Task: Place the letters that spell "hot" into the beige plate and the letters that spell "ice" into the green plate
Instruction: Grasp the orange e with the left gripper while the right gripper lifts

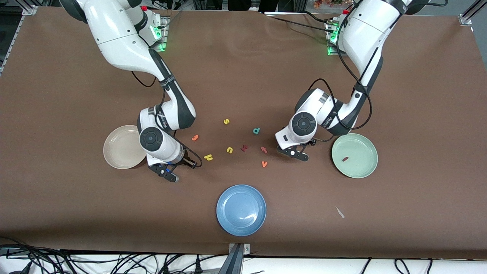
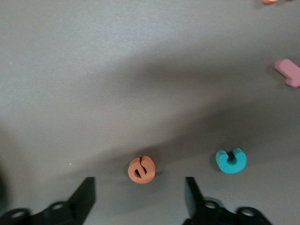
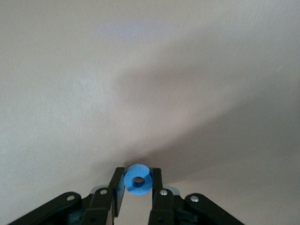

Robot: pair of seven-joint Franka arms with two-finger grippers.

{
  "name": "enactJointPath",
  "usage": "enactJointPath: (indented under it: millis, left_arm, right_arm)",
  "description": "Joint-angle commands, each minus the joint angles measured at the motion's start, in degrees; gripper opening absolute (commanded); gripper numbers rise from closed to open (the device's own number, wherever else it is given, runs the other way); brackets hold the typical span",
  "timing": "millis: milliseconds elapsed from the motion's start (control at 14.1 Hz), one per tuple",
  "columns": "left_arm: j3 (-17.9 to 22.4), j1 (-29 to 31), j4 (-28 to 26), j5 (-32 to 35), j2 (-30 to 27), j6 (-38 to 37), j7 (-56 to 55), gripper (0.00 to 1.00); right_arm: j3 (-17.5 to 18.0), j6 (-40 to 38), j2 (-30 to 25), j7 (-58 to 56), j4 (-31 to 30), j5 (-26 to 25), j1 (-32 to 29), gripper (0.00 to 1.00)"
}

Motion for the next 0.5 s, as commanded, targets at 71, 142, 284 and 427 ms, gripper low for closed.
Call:
enactJointPath:
  millis: [71, 142, 284, 427]
  left_arm:
    - [0.0, 1.8, -1.8, -3.3, 0.8, 3.8, -1.4, 0.50]
    - [0.0, 1.9, -2.2, -3.9, 0.8, 5.2, -1.4, 0.50]
    - [-0.1, 1.9, -2.1, -4.4, 0.7, 5.4, -1.5, 0.46]
    - [-0.1, 1.9, -2.3, -6.1, 0.8, 5.4, -1.5, 0.38]
  right_arm:
    - [-3.8, -7.3, -4.7, -8.8, -1.9, -0.8, -0.1, 0.05]
    - [-5.3, -6.7, -7.1, -12.8, -5.6, -0.8, -0.1, 0.05]
    - [-7.8, -2.7, -12.2, -20.6, -13.6, -0.7, -0.1, 0.05]
    - [-10.8, -0.2, -16.8, -28.1, -20.6, -0.1, -0.1, 0.06]
